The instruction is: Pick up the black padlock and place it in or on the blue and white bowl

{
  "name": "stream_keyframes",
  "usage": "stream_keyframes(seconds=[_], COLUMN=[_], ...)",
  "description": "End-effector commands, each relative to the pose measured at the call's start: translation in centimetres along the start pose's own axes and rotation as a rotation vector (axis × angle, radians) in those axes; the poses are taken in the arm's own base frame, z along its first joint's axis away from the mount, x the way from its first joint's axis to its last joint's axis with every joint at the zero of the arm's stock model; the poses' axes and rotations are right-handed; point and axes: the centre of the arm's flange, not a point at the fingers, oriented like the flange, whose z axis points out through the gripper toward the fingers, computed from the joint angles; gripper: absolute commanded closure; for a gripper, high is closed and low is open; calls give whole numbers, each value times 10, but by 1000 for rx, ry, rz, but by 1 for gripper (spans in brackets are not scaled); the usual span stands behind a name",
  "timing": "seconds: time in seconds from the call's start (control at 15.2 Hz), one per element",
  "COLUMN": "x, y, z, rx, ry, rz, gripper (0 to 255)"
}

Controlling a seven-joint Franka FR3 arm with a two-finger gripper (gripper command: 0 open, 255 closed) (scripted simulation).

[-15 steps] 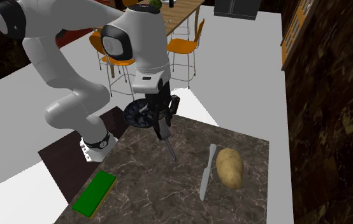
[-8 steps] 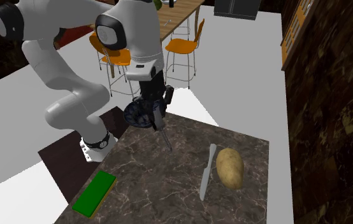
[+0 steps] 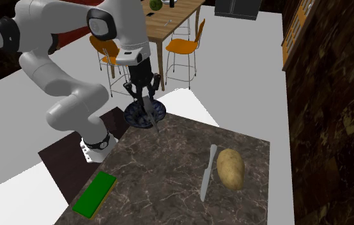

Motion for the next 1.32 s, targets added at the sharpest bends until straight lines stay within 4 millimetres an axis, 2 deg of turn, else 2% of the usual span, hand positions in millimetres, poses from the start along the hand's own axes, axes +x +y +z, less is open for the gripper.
stream_keyframes(seconds=[0.0, 0.26, 0.86, 1.25], x=[-29, -84, -92, -92], y=[-1, -5, -6, -6], z=[0, -4, 41, 41], rx=[-1, -1, -1, -1], ry=[-1, -1, -1, -1], rz=[1, 1, 1, 1], gripper=[255, 255, 255, 255])
